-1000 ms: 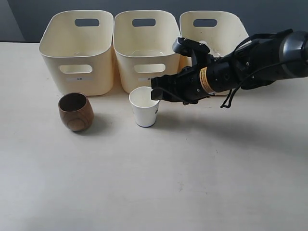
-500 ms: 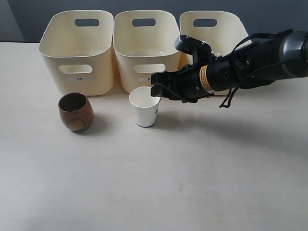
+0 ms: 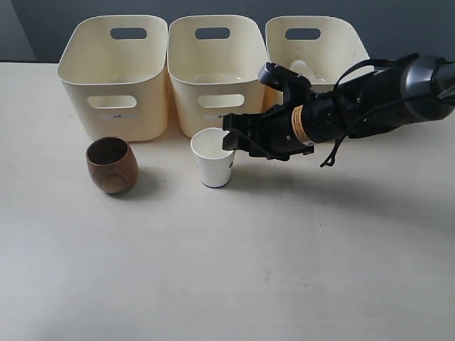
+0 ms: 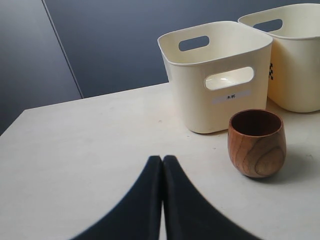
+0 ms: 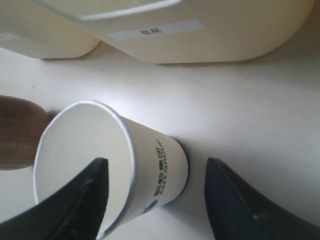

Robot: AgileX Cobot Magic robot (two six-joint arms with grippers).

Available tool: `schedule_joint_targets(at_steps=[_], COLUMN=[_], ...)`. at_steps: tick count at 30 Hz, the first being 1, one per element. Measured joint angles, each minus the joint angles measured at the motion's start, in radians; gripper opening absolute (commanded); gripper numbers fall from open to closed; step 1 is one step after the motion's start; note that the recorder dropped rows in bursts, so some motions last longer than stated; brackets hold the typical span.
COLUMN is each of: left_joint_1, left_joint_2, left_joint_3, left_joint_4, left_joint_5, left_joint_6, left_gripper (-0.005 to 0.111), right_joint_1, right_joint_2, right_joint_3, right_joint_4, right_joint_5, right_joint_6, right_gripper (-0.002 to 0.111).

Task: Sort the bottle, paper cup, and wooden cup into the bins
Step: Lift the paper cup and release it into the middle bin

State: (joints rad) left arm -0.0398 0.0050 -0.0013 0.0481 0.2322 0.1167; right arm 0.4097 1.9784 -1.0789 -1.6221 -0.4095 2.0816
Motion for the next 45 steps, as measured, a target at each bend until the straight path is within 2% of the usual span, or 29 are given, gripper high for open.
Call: schedule_joint_targets(at_steps=[8,15,17,21,24,30,39,42,45], left_joint_1=[0.0,0.0,0.0,0.0,0.0,0.0,0.0,0.0,0.0], left_joint_2=[0.0,0.0,0.0,0.0,0.0,0.0,0.0,0.0,0.0], left_joint_3=[0.0,0.0,0.0,0.0,0.0,0.0,0.0,0.0,0.0], left_joint_4=[0.0,0.0,0.0,0.0,0.0,0.0,0.0,0.0,0.0], left_joint_5=[0.0,0.0,0.0,0.0,0.0,0.0,0.0,0.0,0.0], left_joint_6=[0.0,0.0,0.0,0.0,0.0,0.0,0.0,0.0,0.0], left_gripper=[0.0,0.0,0.0,0.0,0.0,0.0,0.0,0.0,0.0], right_joint_1=[0.004,0.046,0.056,0.058,0.059,0.059,0.06,0.06,0.06], right_joint_2=[0.004,0.004,0.004,0.004,0.004,0.004,-0.08,-0.129,-0.165], right_joint_3=[-0.006,-0.006,-0.006,-0.006,-0.006,-0.011,-0.108,-0.145,-0.166], right_joint_4=[0.03,0.032,0.032,0.032,0.032,0.005,-0.032,-0.053,-0.062], right_joint_5=[0.002,0.059,0.07,0.078,0.078,0.051,-0.145,-0.137,-0.054], right_joint_6=[0.0,0.0,0.0,0.0,0.0,0.0,0.0,-0.003,-0.025], right_gripper=[0.055,0.054,0.046,0.016,0.0,-0.001,-0.001,-0.001,-0.001])
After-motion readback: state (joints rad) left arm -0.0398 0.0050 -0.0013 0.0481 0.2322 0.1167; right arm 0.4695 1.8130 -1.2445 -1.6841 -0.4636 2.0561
